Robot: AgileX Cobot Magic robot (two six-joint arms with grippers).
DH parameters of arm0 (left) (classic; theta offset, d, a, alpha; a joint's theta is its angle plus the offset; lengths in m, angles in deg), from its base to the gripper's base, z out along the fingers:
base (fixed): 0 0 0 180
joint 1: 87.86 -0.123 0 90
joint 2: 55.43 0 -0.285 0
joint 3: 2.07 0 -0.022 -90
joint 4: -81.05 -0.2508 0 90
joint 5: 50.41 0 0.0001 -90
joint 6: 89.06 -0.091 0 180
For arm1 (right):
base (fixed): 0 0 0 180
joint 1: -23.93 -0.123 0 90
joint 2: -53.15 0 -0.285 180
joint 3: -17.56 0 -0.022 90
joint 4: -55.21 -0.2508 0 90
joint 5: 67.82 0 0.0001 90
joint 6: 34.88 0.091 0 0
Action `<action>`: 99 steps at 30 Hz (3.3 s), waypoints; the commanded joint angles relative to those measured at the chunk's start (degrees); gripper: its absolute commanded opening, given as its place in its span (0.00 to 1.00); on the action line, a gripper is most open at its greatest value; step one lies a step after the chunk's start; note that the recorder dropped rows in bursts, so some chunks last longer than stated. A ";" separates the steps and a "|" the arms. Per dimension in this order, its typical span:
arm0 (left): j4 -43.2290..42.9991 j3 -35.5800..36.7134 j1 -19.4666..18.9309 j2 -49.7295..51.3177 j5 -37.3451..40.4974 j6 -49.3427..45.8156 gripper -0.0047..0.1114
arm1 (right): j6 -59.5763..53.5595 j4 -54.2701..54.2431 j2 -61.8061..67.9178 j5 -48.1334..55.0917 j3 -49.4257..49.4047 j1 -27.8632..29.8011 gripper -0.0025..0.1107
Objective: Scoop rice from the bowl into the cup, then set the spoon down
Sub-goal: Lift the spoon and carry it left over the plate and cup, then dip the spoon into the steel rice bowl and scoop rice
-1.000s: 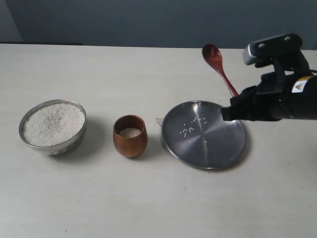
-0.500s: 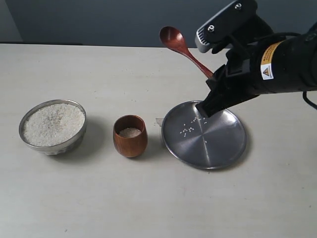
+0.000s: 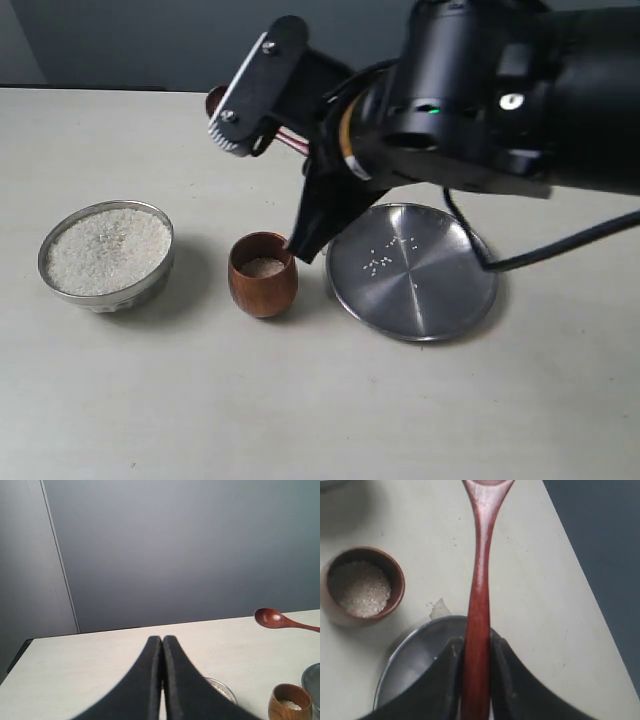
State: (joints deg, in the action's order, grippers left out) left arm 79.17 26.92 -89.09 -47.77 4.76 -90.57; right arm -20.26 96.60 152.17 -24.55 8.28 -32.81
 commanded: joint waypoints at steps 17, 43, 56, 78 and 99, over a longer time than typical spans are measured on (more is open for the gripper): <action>-0.38 -0.43 0.13 0.12 -0.35 0.05 0.04 | -3.72 17.41 25.04 19.52 23.73 -14.38 0.02; -0.38 -0.43 0.13 0.12 -0.35 0.05 0.04 | -7.36 17.17 39.40 22.94 34.82 -17.57 0.02; -0.38 -0.43 0.13 0.12 -0.35 0.05 0.04 | -5.04 4.46 41.19 20.89 41.14 -16.84 0.02; -0.38 -0.43 0.13 0.12 -0.35 0.05 0.04 | -4.73 -11.89 41.06 23.49 41.53 -11.96 0.02; -0.33 -0.43 0.13 0.12 -0.35 -0.05 0.04 | -0.22 -18.60 36.18 21.44 41.53 -8.81 0.02</action>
State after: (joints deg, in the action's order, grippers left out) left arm 79.17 26.92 -89.09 -47.77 4.76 -90.57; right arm -20.91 80.75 190.20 -3.19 49.51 -43.45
